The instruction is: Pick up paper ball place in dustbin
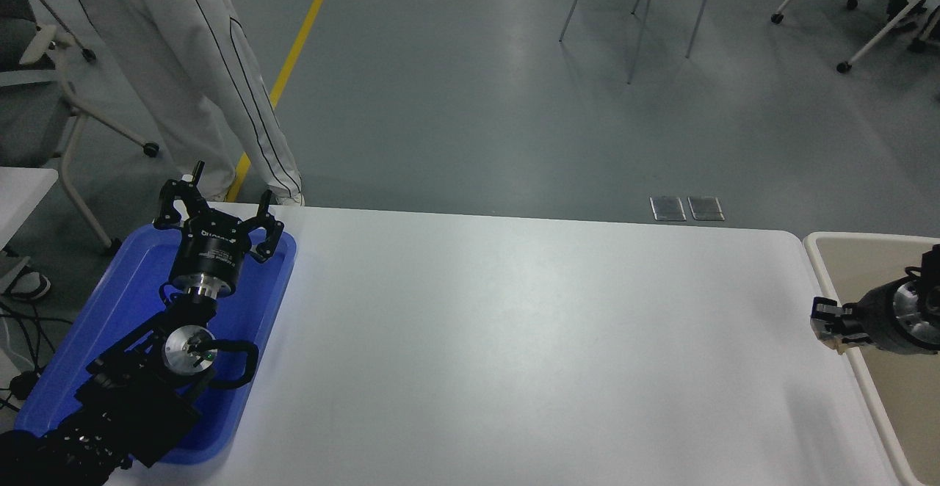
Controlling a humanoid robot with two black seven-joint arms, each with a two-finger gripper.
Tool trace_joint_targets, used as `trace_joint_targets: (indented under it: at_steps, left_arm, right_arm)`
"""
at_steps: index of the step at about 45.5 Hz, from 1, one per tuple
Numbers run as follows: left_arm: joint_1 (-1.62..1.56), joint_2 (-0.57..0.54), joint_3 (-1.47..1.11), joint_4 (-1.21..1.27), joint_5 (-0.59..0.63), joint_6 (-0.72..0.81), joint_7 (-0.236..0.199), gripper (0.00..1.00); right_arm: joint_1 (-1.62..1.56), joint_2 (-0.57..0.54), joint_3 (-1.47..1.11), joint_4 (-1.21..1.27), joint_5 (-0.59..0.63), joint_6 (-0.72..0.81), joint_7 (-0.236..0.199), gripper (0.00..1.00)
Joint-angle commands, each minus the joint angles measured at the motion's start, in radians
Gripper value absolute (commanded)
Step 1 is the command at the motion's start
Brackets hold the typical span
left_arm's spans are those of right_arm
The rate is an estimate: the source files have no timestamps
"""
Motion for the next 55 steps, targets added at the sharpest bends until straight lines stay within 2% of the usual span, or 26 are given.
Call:
trace_joint_targets:
  at_steps: [1,15,25,43,55]
  left_arm:
    - [0.0,0.0,-0.001,0.0,0.0,0.0,0.0,1.0]
    - [0.0,0.0,0.001,0.0,0.0,0.0,0.0,1.0]
    - [0.0,0.0,0.001,0.0,0.0,0.0,0.0,1.0]
    - [0.0,0.0,0.001,0.0,0.0,0.0,0.0,1.0]
    - [0.0,0.0,0.001,0.0,0.0,0.0,0.0,1.0]
  right_arm:
    - [0.292,0.0,-0.119,0.118,-0.002,0.17,0.001,0.0]
    - [0.551,-0.006,-0.128,0.144,0.003,0.386,-0.001,0.0]
    - [0.708,-0.004,-0.14,0.144,0.006,0.486,-0.001,0.0]
    - [0.777,-0.033,-0.182,0.141,0.008,0.491,-0.002,0.0]
    - [0.797,-0.118,-0.369,0.109,0.003,0.491,-0.002,0.0]
